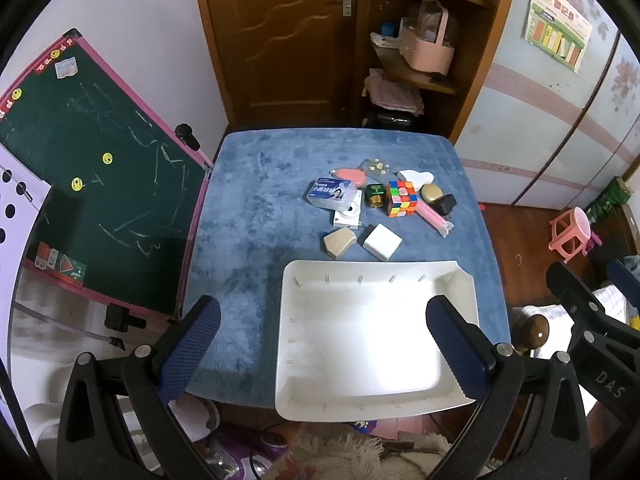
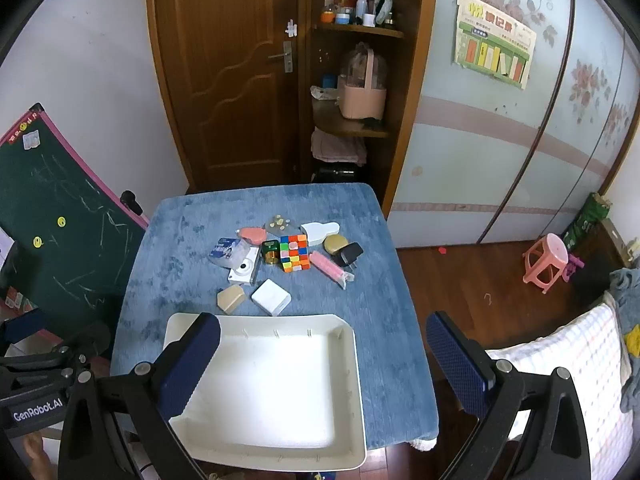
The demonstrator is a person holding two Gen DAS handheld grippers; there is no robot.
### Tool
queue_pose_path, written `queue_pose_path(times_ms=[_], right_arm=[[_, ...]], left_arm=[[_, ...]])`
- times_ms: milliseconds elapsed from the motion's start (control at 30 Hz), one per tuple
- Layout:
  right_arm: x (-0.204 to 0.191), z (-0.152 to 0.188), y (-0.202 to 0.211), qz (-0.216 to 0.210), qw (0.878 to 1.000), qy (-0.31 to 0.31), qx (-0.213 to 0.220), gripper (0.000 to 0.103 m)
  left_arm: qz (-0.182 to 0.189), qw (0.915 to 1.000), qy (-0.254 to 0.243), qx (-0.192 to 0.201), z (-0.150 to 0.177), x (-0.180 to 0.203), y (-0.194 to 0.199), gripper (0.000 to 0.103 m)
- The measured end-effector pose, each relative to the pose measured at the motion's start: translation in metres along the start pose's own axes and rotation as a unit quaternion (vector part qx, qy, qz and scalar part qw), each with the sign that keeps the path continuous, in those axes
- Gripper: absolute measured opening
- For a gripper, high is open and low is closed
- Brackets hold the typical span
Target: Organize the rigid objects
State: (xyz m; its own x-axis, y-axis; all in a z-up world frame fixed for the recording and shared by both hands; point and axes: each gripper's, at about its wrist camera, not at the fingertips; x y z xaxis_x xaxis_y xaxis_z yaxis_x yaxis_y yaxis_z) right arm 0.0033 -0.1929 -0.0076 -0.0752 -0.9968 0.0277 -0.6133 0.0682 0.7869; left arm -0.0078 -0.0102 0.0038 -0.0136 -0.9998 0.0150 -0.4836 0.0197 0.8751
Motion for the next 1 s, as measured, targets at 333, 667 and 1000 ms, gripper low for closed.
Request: queue_pose_path(times_ms=[333,667,1000], right_arm=[[0.003,0.002,-0.001,0.000,1.000,-0.002,-0.005,0.103],[0.005,0.008,0.004,-0.002,1.000,0.003,0.000,0.103],[0.008,0.014,0.009,-0.010,1.000,0.000,-0.001,0.103]], left_arm=[[0.000,1.0000,0.000,0.001,0.000,0.002,0.001,0.102],[0.000,1.0000,0.001,0.002,0.002,0.006,0.002,0.102],[0.000,1.0000,0.001,0.004,0.006,0.013,0.006,0.102]])
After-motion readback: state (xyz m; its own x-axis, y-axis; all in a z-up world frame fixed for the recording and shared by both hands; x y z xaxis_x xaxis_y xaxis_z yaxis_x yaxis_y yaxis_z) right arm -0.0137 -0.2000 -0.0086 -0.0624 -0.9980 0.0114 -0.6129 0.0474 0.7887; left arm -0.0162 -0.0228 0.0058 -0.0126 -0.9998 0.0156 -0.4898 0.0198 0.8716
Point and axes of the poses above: each gripper's, at about its wrist camera, not at the fingertips, and y roughly against the way its jaws point, x to its right, z to its underside
